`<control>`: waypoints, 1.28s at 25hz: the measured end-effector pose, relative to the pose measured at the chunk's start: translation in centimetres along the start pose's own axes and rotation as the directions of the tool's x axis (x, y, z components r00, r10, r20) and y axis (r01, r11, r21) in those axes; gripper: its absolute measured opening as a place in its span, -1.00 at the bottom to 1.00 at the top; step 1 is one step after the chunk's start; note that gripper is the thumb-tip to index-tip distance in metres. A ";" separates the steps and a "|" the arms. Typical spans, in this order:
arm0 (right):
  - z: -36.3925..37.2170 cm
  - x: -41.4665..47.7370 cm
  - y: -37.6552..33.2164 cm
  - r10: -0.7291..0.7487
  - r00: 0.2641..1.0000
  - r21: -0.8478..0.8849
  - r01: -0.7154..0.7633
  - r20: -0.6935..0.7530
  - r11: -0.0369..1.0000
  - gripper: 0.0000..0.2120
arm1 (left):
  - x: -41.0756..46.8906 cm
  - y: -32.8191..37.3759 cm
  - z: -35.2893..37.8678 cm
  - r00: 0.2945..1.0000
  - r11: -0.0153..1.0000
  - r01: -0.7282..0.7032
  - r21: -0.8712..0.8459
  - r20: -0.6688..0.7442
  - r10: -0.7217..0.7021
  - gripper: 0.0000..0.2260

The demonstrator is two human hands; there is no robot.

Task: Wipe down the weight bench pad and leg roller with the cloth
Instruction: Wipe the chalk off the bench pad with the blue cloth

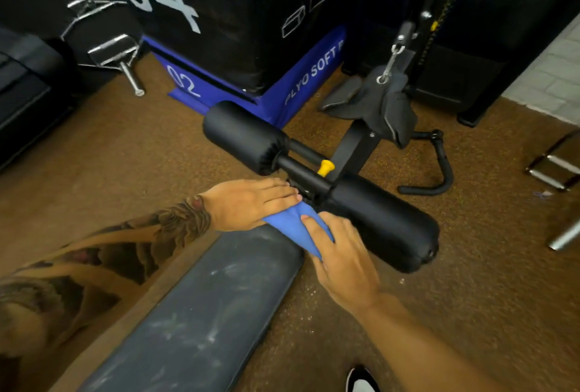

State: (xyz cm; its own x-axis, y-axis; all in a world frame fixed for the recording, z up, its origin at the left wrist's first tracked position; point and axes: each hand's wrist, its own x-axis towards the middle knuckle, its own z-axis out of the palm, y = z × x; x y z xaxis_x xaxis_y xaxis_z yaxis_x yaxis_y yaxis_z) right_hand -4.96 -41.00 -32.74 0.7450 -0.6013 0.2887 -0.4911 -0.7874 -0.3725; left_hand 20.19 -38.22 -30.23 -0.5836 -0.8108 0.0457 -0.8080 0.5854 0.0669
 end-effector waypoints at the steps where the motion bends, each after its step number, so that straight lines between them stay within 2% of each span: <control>1: 1.8 0.0 -0.7 -0.029 1.000 0.003 0.029 -0.005 1.000 -0.49 | -1.8 -0.5 1.2 0.998 0.999 0.035 0.012 0.044 -0.036 -0.57; 5: 7.8 -0.2 -2.8 -0.054 0.988 0.034 0.050 0.141 0.998 -0.32 | -7.1 -1.8 6.1 0.979 0.992 0.070 0.103 0.183 -0.088 -0.55; 9: 11.7 -0.2 -1.6 0.002 0.982 -0.016 0.001 0.189 1.000 -0.39 | -7.0 -3.5 9.7 0.975 0.985 0.047 0.164 0.207 -0.081 -0.48; 11: 13.4 -1.0 -1.3 0.044 0.968 -0.090 -0.023 0.247 0.996 -0.45 | -7.2 -3.5 10.8 0.940 0.973 0.109 0.201 0.297 -0.167 -0.35; 14: 14.9 -2.1 -0.7 0.135 0.933 -0.186 -0.075 0.335 0.980 -0.37 | -7.8 -2.9 11.9 0.841 0.954 0.181 0.240 0.465 -0.277 -0.09; 16: 15.1 -2.5 -0.7 0.142 0.925 -0.202 -0.073 0.351 0.977 -0.37 | -7.8 -2.1 11.8 0.800 0.948 0.254 0.190 0.510 -0.316 -0.06; 18: 14.4 -2.3 -0.7 0.124 0.926 -0.199 -0.054 0.358 0.979 -0.40 | -7.6 -1.1 11.4 0.808 0.927 0.349 0.139 0.456 -0.373 -0.09; 20: 13.5 -1.9 -0.4 0.077 0.931 -0.186 -0.010 0.357 0.982 -0.42 | -7.5 0.0 11.5 0.808 0.866 0.497 0.059 0.334 -0.486 -0.17; 21: 13.2 -1.7 -0.2 0.050 0.932 -0.181 0.017 0.359 0.983 -0.42 | -7.3 0.8 11.5 0.776 0.809 0.588 0.004 0.277 -0.566 -0.20; 24: 13.0 -1.4 0.8 -0.061 0.914 -0.167 0.138 0.402 0.976 -0.41 | -6.3 3.6 12.7 0.616 0.610 0.786 -0.095 0.191 -0.764 -0.21; 27: 13.4 -2.3 1.6 -0.095 0.872 -0.162 0.194 0.480 0.967 -0.40 | -5.0 6.0 15.0 0.515 0.518 0.854 -0.044 0.213 -0.831 -0.21; 29: 13.5 -2.7 1.7 -0.084 0.861 -0.172 0.194 0.502 0.966 -0.38 | -4.7 6.4 15.5 0.497 0.508 0.861 -0.002 0.210 -0.842 -0.22; 31: 13.1 -2.4 1.7 -0.108 0.864 -0.168 0.215 0.492 0.962 -0.34 | -5.1 6.5 14.6 0.484 0.486 0.873 -0.029 0.164 -0.859 -0.23; 32: 12.8 -2.0 1.7 -0.138 0.862 -0.153 0.240 0.487 0.959 -0.33 | -5.7 6.9 14.0 0.453 0.449 0.892 -0.058 0.120 -0.883 -0.24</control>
State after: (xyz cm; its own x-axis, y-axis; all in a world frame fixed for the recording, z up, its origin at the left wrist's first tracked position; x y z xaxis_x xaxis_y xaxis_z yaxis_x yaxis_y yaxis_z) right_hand -1.46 -39.42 -45.25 0.9301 -0.3437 -0.1296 -0.3612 -0.9198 -0.1534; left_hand 16.78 -29.54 -43.99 0.4397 -0.8842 -0.1576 -0.8786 -0.4599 0.1289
